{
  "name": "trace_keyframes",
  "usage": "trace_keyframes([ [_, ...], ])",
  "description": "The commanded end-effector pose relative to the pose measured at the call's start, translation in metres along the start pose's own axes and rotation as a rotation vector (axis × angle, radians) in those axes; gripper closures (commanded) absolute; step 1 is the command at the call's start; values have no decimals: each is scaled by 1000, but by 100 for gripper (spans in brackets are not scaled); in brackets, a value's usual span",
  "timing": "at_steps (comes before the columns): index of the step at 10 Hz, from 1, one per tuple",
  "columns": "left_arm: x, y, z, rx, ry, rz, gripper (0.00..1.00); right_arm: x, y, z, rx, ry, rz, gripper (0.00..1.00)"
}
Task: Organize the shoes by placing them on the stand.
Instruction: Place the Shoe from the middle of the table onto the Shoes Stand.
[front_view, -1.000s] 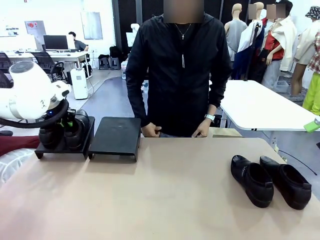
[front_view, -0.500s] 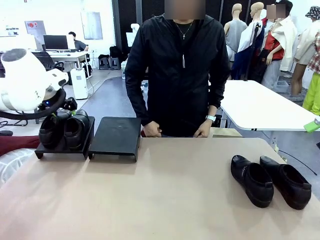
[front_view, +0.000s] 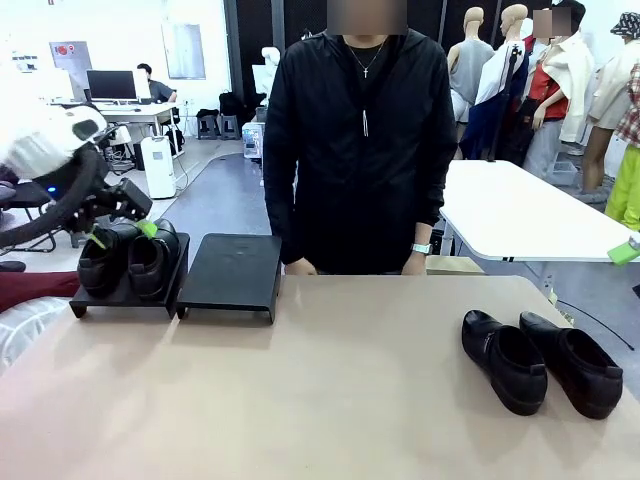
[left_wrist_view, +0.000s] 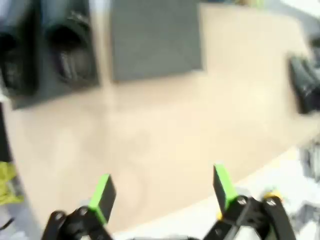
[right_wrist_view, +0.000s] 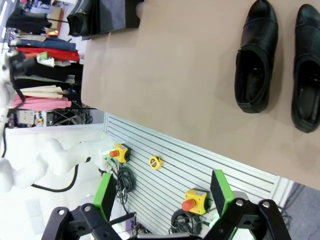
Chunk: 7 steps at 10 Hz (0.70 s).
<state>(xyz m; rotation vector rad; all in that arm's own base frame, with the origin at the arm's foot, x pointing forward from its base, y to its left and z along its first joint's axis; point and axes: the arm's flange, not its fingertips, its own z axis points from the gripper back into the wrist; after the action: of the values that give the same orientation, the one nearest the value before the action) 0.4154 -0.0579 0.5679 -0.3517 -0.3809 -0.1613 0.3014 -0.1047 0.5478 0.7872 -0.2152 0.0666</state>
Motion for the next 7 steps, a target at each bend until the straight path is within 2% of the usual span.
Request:
trace_keyframes([
  [1, -46, 8, 26, -247, 214, -182, 0, 2, 2, 2, 33, -6, 23, 0],
  [2, -62, 2, 28, -355, 228, -269, 0, 2, 2, 2, 33, -6, 23, 0],
  [3, -72, 2, 24, -401, 192, -240, 0, 2, 2, 2, 33, -6, 23, 0],
  [4, -81, 7, 19, -477, 168, -262, 0, 2, 2, 2, 33, -6, 23, 0],
  [5, -78, 15, 14, -517, 110, -208, 0, 2, 2, 2, 33, -6, 23, 0],
  [6, -82, -10, 30, -428, 181, -276, 0, 2, 2, 2, 33, -6, 23, 0],
  [7, -82, -10, 30, -428, 181, -276, 0, 2, 2, 2, 33, -6, 23, 0],
])
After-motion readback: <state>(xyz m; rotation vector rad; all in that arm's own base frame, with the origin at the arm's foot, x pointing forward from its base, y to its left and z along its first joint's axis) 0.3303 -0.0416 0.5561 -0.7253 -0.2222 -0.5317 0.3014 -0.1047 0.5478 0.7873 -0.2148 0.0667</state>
